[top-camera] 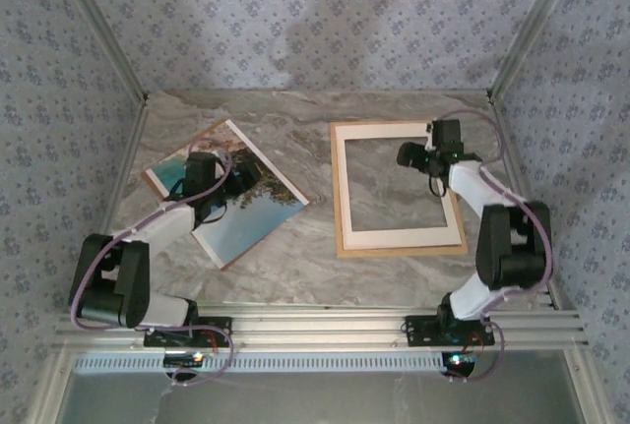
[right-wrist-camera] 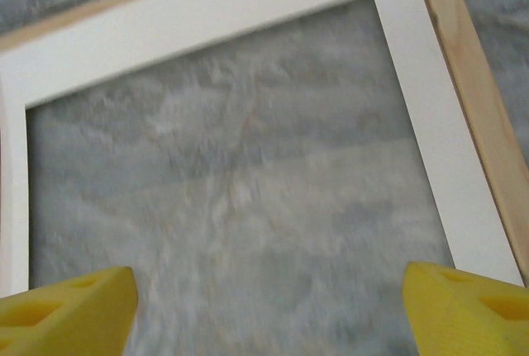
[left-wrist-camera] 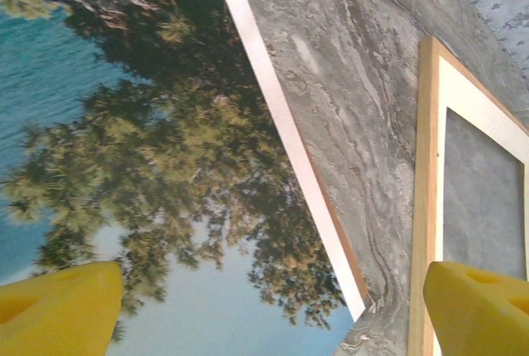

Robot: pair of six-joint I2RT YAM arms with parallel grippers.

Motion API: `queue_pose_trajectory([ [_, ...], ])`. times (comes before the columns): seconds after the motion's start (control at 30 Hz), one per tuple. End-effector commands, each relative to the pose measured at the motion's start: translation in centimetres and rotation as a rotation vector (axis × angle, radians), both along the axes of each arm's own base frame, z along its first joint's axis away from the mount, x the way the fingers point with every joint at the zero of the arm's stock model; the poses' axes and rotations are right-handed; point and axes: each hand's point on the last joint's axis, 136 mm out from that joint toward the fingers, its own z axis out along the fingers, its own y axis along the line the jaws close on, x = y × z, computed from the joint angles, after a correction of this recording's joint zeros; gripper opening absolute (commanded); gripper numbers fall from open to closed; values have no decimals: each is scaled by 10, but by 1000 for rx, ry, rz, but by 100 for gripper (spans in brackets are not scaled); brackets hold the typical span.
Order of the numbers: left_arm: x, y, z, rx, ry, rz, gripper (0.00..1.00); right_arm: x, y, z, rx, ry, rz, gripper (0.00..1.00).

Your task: Put the photo into the frame

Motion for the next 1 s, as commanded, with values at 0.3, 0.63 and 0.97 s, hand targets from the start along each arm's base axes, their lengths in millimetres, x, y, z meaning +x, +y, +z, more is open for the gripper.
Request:
queue_pose_trajectory([
  [0.3, 0, -28, 7, 34, 9, -108, 94, 130, 1, -19, 56, -43, 32, 79],
  [0.63, 2, -31, -1, 34, 35, -114, 94, 147, -13, -54, 121, 111, -51, 77],
  [0.97, 3, -34, -5, 29, 50, -130, 93, 137, -11, -86, 225, 243, -89, 74],
])
